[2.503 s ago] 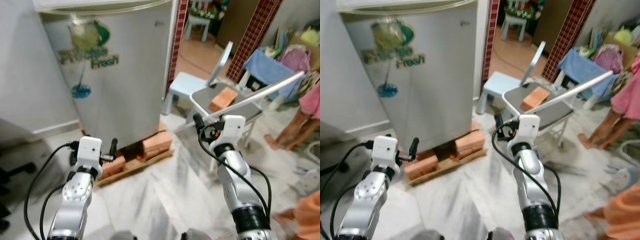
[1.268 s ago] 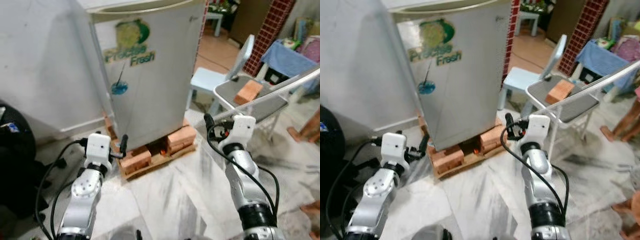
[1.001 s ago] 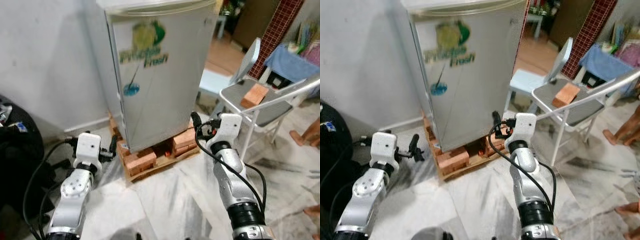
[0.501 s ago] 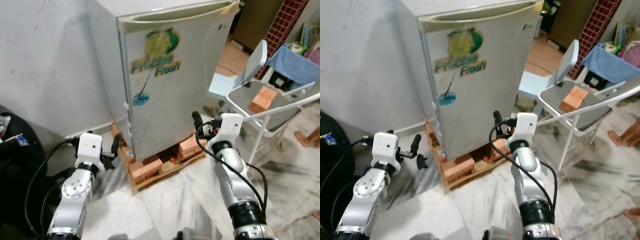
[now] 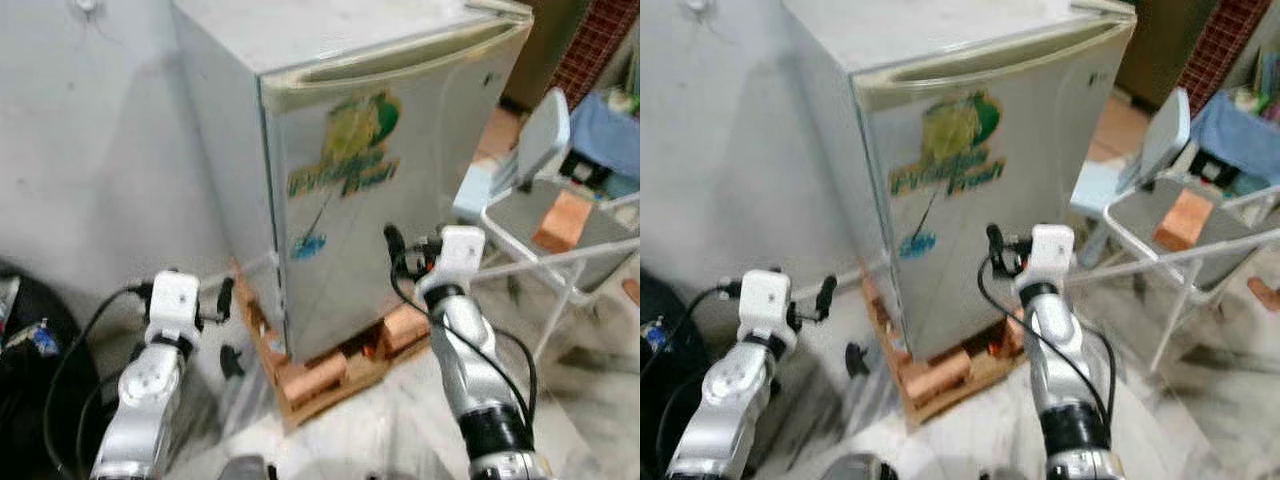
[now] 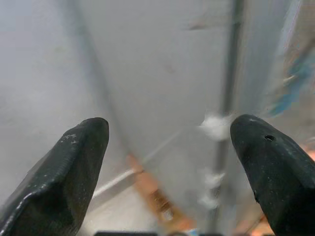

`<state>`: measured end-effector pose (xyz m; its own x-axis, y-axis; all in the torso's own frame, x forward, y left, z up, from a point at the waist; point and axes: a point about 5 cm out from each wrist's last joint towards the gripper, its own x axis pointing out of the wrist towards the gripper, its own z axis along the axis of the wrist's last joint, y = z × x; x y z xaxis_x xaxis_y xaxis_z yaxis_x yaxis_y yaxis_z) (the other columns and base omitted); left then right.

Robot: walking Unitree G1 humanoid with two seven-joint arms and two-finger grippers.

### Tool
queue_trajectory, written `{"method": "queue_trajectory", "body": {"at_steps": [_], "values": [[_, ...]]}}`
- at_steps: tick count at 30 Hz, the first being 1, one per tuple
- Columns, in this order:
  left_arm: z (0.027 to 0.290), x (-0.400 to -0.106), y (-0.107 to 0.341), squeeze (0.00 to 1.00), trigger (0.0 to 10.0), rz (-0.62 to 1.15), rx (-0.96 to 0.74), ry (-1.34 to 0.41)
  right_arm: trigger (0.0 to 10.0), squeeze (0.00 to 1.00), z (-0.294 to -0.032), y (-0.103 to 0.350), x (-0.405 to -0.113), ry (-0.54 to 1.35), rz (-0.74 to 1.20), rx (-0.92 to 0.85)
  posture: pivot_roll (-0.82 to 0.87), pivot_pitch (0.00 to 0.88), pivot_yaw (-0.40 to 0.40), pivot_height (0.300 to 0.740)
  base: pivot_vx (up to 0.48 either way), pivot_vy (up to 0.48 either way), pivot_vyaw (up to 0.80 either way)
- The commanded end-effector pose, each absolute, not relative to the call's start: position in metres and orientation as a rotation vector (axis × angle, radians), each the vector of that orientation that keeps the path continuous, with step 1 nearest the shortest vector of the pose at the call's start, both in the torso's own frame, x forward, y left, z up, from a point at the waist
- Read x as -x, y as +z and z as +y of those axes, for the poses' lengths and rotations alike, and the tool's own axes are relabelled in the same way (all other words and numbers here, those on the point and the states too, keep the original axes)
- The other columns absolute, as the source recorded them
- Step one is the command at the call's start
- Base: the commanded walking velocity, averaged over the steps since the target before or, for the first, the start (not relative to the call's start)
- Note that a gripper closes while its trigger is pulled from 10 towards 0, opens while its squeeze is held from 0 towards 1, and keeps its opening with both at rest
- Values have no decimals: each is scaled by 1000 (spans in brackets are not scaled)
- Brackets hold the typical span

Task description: Restocking fridge

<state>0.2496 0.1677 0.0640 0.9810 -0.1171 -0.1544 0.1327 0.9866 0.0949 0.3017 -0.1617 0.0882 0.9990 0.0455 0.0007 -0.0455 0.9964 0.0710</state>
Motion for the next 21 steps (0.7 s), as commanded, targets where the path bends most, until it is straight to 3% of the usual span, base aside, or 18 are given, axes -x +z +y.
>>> {"method": "queue_trajectory", "body": {"at_steps": [1,8,21], "values": [[162,-248,65,0,10000,151,-96,-157,10000,0,-166,89,-301,26,1,-73,107,19,-20,740,0,0,0],[160,-245,61,0,10000,183,-70,-155,10000,0,-167,89,-301,26,6,-72,108,19,-24,740,0,0,0],[162,-245,60,0,10000,199,-64,-146,10000,0,-167,90,-304,30,11,-65,108,18,-30,740,0,0,-725]]}}
